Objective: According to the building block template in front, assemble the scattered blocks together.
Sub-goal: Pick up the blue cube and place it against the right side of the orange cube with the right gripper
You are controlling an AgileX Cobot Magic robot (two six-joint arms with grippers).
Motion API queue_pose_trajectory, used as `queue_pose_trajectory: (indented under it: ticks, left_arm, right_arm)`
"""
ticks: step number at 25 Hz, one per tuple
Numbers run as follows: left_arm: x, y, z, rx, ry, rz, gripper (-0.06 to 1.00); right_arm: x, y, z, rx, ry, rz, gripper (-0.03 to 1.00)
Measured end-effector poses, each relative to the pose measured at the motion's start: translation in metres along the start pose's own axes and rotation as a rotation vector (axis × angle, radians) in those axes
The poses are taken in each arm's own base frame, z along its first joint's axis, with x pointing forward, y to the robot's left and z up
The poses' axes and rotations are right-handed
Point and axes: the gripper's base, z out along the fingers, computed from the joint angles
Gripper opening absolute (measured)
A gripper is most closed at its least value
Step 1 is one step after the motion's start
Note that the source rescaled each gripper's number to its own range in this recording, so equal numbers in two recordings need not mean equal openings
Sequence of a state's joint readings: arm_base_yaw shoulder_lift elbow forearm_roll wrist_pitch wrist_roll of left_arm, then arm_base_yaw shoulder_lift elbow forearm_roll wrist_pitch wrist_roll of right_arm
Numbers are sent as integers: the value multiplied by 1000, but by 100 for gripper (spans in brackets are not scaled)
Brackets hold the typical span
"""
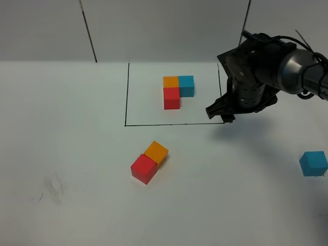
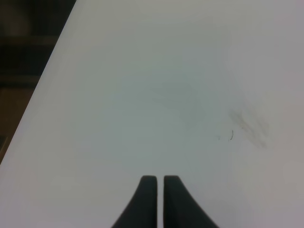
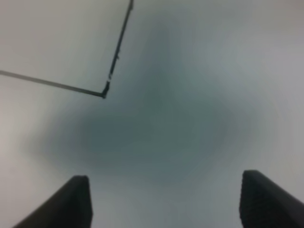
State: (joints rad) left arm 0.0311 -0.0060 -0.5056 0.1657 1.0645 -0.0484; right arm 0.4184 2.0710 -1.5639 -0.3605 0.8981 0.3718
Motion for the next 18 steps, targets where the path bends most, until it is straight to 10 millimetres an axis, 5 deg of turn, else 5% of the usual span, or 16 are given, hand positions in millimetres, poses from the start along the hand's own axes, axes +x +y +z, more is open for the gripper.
queue_pose_trajectory:
  ticks: [7,18]
  left_arm:
    - [0,0,0,0,0,0,0]
    - [0,0,0,0,0,0,0]
  right_arm:
    - [13,-39,-9,12,-4,73,75]
    - [46,-75,-17,26,19,139,75]
